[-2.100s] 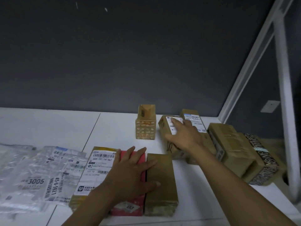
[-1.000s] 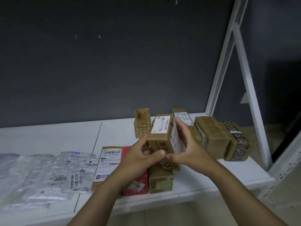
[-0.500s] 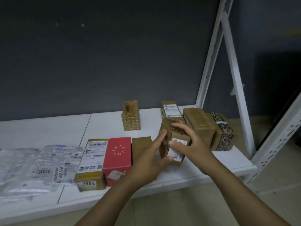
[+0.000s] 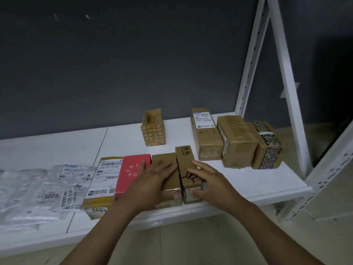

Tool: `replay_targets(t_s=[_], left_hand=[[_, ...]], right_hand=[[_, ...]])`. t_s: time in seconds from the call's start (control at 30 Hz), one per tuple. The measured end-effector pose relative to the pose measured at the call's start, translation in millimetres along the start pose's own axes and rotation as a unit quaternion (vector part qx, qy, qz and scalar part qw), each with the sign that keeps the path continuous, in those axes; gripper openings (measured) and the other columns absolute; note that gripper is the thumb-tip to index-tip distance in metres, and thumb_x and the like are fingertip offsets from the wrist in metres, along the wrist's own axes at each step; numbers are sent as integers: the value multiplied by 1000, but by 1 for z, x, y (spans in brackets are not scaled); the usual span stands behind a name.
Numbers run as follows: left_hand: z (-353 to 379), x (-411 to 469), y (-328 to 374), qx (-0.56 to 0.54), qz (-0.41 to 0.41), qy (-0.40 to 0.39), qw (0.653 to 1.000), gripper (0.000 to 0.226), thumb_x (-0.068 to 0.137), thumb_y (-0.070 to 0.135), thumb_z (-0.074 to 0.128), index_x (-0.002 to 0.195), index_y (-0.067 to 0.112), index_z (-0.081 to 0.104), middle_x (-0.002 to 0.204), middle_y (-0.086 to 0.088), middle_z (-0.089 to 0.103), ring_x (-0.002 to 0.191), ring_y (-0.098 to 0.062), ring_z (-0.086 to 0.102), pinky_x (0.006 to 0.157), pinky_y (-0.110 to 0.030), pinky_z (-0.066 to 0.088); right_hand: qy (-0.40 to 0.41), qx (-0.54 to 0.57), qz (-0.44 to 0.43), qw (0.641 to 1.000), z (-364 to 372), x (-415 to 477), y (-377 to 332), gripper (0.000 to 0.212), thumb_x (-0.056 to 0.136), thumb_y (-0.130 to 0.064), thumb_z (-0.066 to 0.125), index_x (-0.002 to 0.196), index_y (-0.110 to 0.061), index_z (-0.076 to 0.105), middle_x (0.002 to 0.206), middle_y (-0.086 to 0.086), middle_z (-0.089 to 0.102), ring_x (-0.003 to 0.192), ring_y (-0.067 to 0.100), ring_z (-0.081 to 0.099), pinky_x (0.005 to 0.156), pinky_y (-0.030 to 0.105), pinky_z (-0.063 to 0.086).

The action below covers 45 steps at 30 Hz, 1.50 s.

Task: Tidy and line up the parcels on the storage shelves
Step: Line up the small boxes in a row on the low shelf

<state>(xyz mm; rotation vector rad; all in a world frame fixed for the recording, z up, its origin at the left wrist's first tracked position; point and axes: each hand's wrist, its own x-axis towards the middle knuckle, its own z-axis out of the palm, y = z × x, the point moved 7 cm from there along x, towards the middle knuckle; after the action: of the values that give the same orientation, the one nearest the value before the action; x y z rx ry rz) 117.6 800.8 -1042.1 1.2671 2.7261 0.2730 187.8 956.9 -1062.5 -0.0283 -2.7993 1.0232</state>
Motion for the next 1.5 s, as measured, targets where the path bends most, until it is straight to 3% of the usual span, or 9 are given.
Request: replay_targets(t_s=[0.13,0.3,0.5,0.6,0.73,0.83,1.13,1.3,1.5], left_hand=[[3,-5,-32,40,-46,-35,998,123,38,103,12,148,50,3,161,10,-6,148,-22,-14,114,-58,-10],[4,-7,-33,51,-50,-36,997,127,33,102,-9,148,50,2,161,11,-5,148,-23,-12,115,-57,-5],[-6,-17,-26,-23,-62,-50,997,103,61,95,20,149,43,21,160,12,9,148,-16,0,120,-42,4],[-26,-8,-31,-70,-97,51,992,66,86,65,47,145,36,38,156,10,27,143,-13,24,115,-32,21],[-56,32,-47,9,-121,153,981,54,90,52,55,138,26,50,145,1,47,132,-20,40,105,-32,34],[-67,75,-67,53,-158,177,970,48,91,45,57,130,18,56,133,-5,55,120,-26,49,94,-36,42],[-52,162,-111,96,-296,187,932,76,89,65,44,148,21,24,151,-17,21,131,-37,35,97,-45,42],[-34,167,-130,-72,-355,209,908,73,85,59,55,144,23,31,128,-17,41,110,-36,51,85,-43,48],[-55,140,-116,-238,-275,312,878,68,79,44,65,140,31,38,119,-3,37,92,-16,52,79,-28,48]], right_hand=[[4,-8,-7,1000,-4,1,0,60,83,-23,74,137,-36,50,144,-28,31,130,-8,29,103,4,20],[-8,-23,-33,999,4,4,-3,62,84,-21,72,139,-36,47,145,-28,28,137,-11,18,105,2,15],[-14,-54,-48,997,-1,5,-7,52,86,-40,67,136,-39,51,143,-29,32,130,-13,21,103,7,16],[0,-49,-45,998,-18,18,-13,43,90,-48,59,131,-35,57,139,-21,48,130,-4,35,107,19,26],[34,-104,-42,993,-39,54,-15,41,94,-45,55,131,-29,58,139,-11,52,129,4,39,99,16,26],[25,-158,-28,987,-48,87,-6,45,96,-43,52,138,-27,52,149,-7,40,138,10,29,109,22,22],[-2,-216,-32,976,-43,144,8,49,98,-42,46,144,-26,42,154,-1,32,142,16,24,114,33,22],[-6,-230,-49,972,-35,148,10,47,99,-41,46,143,-26,45,152,-1,35,140,16,28,112,32,26],[39,-152,-64,985,-41,137,-6,44,97,-40,51,139,-27,50,148,-5,41,136,12,34,108,27,27]])
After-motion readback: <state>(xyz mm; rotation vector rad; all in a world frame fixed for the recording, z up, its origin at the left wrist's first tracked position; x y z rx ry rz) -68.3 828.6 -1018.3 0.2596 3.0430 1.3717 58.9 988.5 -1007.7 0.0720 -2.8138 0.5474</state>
